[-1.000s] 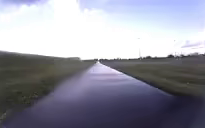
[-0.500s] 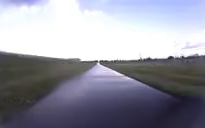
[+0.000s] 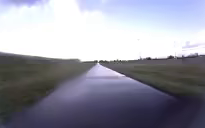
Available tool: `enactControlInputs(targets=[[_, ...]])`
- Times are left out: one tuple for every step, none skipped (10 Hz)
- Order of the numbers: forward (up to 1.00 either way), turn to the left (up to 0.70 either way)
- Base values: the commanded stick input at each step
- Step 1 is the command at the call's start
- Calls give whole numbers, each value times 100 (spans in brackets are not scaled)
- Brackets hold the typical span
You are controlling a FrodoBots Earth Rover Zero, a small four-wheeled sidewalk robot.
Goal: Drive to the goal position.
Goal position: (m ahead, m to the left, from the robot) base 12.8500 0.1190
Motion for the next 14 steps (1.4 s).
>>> enactControlInputs(targets=[[45,0],[45,0],[45,0],[45,0],[45,0],[45,0],[45,0],[45,0],[45,0],[45,0],[45,0],[45,0],[45,0],[45,0]])
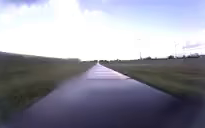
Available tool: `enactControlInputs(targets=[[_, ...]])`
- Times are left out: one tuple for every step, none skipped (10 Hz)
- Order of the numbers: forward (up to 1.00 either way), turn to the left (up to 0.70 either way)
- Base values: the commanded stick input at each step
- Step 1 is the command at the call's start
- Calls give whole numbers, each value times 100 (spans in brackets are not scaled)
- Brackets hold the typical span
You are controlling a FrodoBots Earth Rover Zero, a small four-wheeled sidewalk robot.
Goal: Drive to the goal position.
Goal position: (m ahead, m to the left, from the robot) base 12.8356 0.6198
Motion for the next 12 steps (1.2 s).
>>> enactControlInputs(targets=[[45,0],[45,0],[45,0],[45,0],[45,0],[45,0],[45,0],[45,0],[45,0],[45,0],[45,0],[45,0]])
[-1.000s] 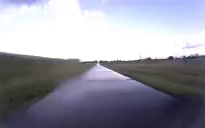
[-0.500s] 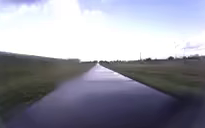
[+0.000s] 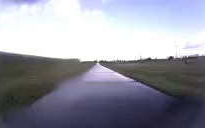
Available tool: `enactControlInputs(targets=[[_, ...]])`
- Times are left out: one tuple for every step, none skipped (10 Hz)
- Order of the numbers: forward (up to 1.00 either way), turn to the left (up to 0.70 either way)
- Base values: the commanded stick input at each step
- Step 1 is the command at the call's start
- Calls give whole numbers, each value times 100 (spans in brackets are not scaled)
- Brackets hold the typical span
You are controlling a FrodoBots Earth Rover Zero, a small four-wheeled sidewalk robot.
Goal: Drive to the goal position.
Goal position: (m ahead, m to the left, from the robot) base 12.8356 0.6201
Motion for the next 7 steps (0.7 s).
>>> enactControlInputs(targets=[[45,0],[45,0],[45,0],[45,0],[45,0],[45,0],[45,0]])
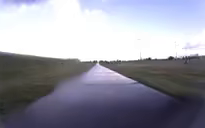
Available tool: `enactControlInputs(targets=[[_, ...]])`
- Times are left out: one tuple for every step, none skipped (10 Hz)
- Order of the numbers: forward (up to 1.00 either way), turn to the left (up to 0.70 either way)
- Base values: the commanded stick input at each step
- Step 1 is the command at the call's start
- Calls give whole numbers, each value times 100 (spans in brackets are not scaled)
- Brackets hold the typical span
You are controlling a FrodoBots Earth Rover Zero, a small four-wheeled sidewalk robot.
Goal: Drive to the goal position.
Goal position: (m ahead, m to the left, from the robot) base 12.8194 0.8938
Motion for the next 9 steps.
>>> enactControlInputs(targets=[[45,0],[45,0],[45,0],[45,0],[45,0],[45,0],[45,0],[45,0],[45,0]])
